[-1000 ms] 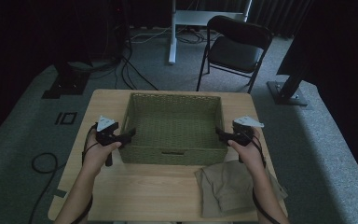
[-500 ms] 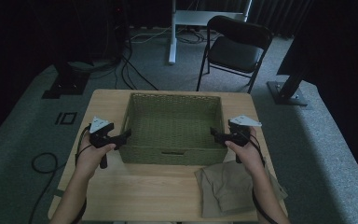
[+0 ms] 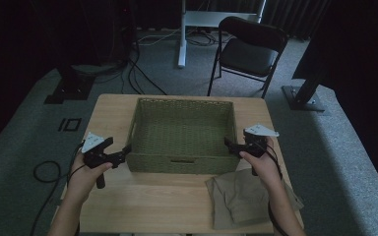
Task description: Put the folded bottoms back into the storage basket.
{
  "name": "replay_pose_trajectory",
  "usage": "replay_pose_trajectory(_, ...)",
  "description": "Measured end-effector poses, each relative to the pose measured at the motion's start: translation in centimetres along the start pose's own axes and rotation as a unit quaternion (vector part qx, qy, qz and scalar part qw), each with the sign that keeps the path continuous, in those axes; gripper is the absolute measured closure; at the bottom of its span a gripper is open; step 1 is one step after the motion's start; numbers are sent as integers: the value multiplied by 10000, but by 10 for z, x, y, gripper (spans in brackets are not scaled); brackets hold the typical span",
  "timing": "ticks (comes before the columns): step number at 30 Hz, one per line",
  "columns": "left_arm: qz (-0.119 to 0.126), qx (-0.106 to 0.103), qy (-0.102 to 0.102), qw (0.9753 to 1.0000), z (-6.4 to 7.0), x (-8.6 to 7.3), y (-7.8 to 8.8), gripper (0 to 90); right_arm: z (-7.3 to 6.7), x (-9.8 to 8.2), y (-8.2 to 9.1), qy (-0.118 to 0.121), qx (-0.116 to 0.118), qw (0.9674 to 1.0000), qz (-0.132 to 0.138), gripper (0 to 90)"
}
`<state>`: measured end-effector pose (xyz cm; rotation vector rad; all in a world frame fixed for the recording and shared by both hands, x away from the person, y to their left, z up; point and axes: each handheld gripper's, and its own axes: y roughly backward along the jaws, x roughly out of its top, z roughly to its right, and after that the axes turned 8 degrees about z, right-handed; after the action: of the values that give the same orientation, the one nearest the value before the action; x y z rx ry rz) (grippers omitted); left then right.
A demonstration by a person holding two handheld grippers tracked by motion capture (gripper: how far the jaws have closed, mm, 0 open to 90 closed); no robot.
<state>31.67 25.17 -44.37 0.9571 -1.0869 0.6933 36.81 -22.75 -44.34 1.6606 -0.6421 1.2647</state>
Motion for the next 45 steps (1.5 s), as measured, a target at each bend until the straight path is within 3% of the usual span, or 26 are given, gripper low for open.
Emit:
replay_pose_trajectory(8,46,-161,-18,9999,10,-9,12,188,1,-4,8,-14,42,10000,74,133)
replay_pose_trajectory(34,43,-517,-65,9986,43,-42,25,188,13,-31,43,-130,-117,9997,188,127)
replay_pose_trajectory(45,-67,-922,-57,9957,71,-59,20,188,17,-50,55,-246,-97,9994,219,124)
